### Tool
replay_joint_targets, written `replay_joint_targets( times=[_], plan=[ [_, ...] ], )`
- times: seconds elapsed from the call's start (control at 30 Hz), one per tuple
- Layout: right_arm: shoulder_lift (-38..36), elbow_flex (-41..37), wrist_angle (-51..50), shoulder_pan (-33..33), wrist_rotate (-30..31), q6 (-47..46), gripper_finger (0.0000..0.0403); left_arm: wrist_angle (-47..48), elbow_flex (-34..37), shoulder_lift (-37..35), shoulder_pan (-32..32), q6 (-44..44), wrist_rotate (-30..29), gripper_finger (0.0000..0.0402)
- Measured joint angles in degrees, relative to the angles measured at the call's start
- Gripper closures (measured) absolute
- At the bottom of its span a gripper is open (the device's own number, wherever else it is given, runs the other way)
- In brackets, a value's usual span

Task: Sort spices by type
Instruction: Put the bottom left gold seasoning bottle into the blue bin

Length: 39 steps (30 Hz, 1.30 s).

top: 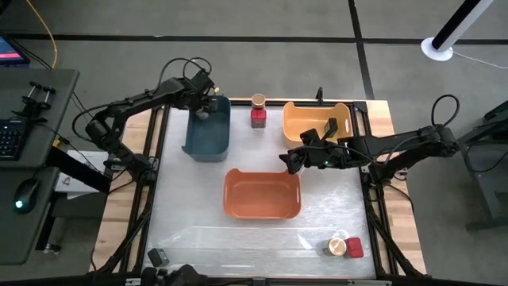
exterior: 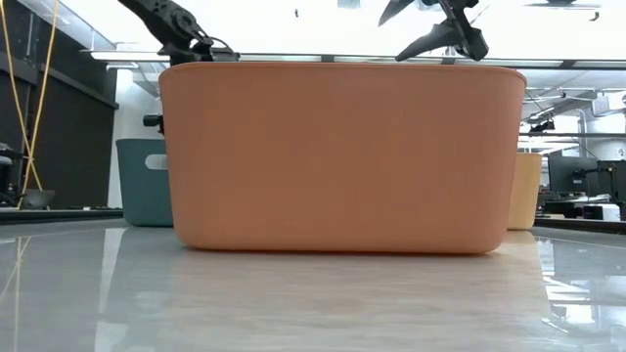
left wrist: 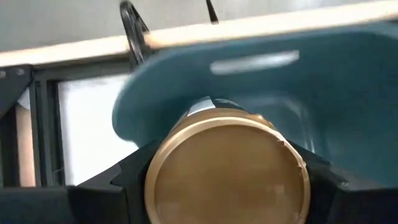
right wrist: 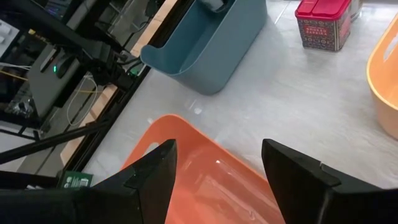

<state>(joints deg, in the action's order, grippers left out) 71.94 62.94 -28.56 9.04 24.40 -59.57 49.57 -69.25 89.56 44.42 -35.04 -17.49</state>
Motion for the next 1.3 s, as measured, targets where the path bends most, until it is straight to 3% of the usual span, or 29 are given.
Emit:
replay_joint_targets(
  times=[0.43, 0.83, 1.3],
  plan=[
    [0.0, 0.0, -0.02, 0.0, -0.17, 0.52, 0.0171, 0.02, 0.0, -0.04, -0.02, -3.85, -1.26, 0.0152],
    [0.0, 0.0, -0.04, 0.0, -0.17, 0.48, 0.0171, 0.28, -0.02, -0.04, -0.19, -0.11, -1.2, 0.015],
    [0.0, 0.0, -0.04, 0.0, -0.15, 0.46, 0.0171, 0.13, -0.02, -0.04, -0.17, -2.28, -3.85, 0.0112]
  ],
)
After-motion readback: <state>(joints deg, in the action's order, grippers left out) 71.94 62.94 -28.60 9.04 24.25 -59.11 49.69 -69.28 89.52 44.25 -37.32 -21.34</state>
